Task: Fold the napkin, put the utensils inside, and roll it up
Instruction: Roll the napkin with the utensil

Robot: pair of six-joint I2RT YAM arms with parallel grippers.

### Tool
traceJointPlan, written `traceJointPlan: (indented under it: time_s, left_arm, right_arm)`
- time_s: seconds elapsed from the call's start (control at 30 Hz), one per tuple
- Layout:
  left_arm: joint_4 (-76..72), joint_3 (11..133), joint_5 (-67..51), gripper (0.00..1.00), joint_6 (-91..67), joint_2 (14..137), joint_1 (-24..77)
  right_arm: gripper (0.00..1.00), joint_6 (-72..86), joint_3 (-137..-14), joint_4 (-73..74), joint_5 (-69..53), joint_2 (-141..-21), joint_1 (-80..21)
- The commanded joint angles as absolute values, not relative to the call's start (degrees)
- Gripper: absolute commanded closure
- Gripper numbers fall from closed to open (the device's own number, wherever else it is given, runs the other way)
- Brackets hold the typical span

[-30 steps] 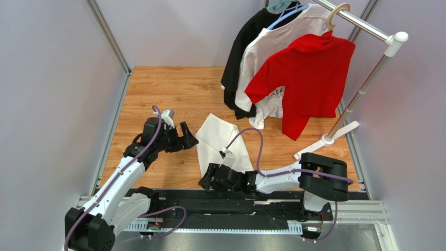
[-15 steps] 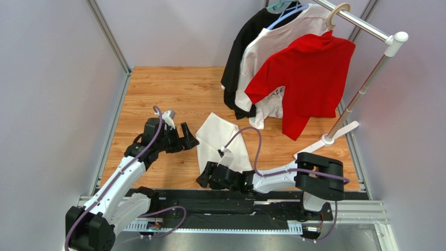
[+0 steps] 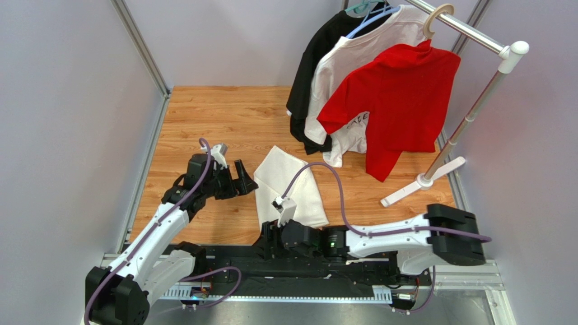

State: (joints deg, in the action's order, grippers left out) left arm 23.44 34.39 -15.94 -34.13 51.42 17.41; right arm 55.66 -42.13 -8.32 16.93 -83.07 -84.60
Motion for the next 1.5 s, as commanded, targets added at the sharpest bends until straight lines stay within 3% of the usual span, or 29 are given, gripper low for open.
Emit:
traceJointPlan:
  time_s: [0.0, 0.27, 0.57, 0.8, 1.13, 1.47]
  left_arm:
    - [24.0, 35.3, -14.9, 0.01, -33.6, 50.8, 17.0]
    - [27.9, 38.2, -14.1, 0.01, -33.1, 51.4, 17.0]
    - [32.6, 43.7, -15.3, 0.01, -30.4, 53.9, 16.4]
    - [33.0, 46.0, -15.5, 0.01, -29.8, 57.5, 15.1]
    - [37.0, 55.1, -18.4, 0.01, -24.7, 60.3, 4.6]
    - [36.4, 59.1, -18.7, 0.01, -21.6, 63.5, 0.5]
  right_arm:
    - [0.39, 37.9, -43.9, -0.4, 18.0, -74.9, -84.7]
    - [0.37, 10.2, -41.0, 2.4, 26.6, -69.7, -81.7]
    - [0.37, 0.3, -40.6, -2.9, 13.9, -78.7, -77.3]
    - [0.38, 9.2, -48.1, -3.1, 11.2, -85.2, -75.4]
    - [0.38, 27.1, -57.4, -4.0, 7.1, -96.9, -67.2]
    - [0.38, 31.7, -61.8, -4.5, 5.5, -106.3, -62.3]
